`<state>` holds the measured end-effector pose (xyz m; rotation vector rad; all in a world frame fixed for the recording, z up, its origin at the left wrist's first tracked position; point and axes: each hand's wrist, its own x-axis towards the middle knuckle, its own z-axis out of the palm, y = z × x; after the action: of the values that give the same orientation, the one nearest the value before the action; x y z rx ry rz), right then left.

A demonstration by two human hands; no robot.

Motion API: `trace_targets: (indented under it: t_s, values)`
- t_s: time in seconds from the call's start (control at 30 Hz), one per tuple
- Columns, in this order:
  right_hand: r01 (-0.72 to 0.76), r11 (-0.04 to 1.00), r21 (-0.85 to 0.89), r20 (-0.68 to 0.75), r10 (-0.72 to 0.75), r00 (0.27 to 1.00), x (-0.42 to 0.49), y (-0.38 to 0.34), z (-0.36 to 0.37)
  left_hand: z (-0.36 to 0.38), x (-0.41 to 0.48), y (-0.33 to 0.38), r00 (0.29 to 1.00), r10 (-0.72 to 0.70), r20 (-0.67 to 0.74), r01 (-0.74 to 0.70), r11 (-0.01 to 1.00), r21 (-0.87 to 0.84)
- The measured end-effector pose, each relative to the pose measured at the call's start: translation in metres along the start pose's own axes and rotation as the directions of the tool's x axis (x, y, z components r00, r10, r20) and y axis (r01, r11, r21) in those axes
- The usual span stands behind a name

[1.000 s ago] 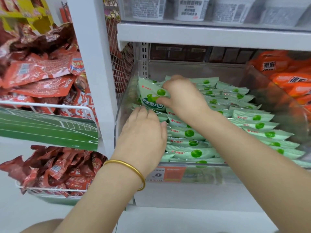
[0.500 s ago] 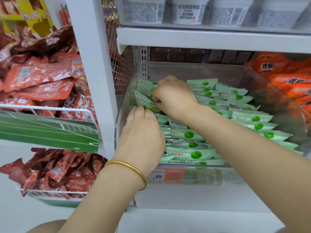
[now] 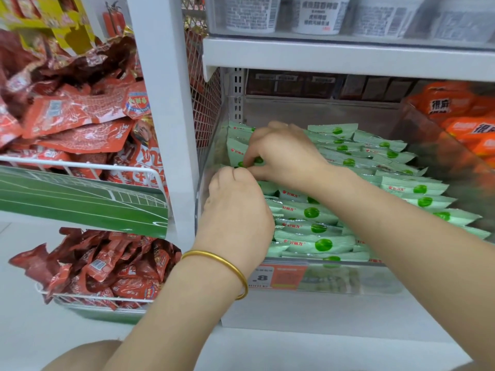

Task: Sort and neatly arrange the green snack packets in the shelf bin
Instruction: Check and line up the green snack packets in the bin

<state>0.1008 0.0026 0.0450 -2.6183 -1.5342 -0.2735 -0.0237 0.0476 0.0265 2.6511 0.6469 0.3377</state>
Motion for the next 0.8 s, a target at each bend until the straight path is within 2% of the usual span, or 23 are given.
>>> trace_targets:
  t_s: [0.2,0.33,0.4,0.57,0.63,0.7,0.73,0.8]
  values:
    - [0.042,0.996,-0.085,0.019,-0.041,0.999,0.005,-0.006,0.0,0.001,-0.001,-0.001,1.0,0.01,-0.02,-0.011,0.999,-0.043]
    - [0.008,1.0,0.025,0.026,-0.009,1.0,0.004,0.0,-0.004,-0.002,-0.004,-0.001,0.993,0.043,-0.115,-0.057,0.99,-0.13]
    - [0.016,1.0,0.027,0.034,-0.017,0.999,0.004,0.002,-0.001,-0.002,-0.002,-0.002,0.988,0.055,-0.145,-0.077,0.986,-0.151]
    - [0.103,0.994,-0.022,0.093,-0.1,0.991,0.008,0.003,0.006,0.003,0.006,-0.004,0.992,0.085,-0.098,-0.093,0.992,-0.082]
    - [0.008,0.984,0.177,0.067,-0.02,0.998,0.007,0.013,-0.003,0.006,0.013,-0.005,0.993,0.098,-0.062,-0.1,0.994,-0.031]
    - [-0.153,0.905,0.396,-0.045,0.185,0.982,0.003,0.024,-0.014,0.01,0.022,-0.007,0.99,0.135,-0.029,-0.133,0.989,0.061]
    - [-0.202,0.874,0.441,-0.067,0.257,0.964,0.002,0.029,-0.018,0.012,0.025,-0.006,0.989,0.148,-0.014,-0.146,0.984,0.098]
    - [-0.262,0.88,0.396,-0.027,0.297,0.954,0.004,0.033,-0.021,0.014,0.031,-0.004,0.988,0.153,0.027,-0.155,0.976,0.153]
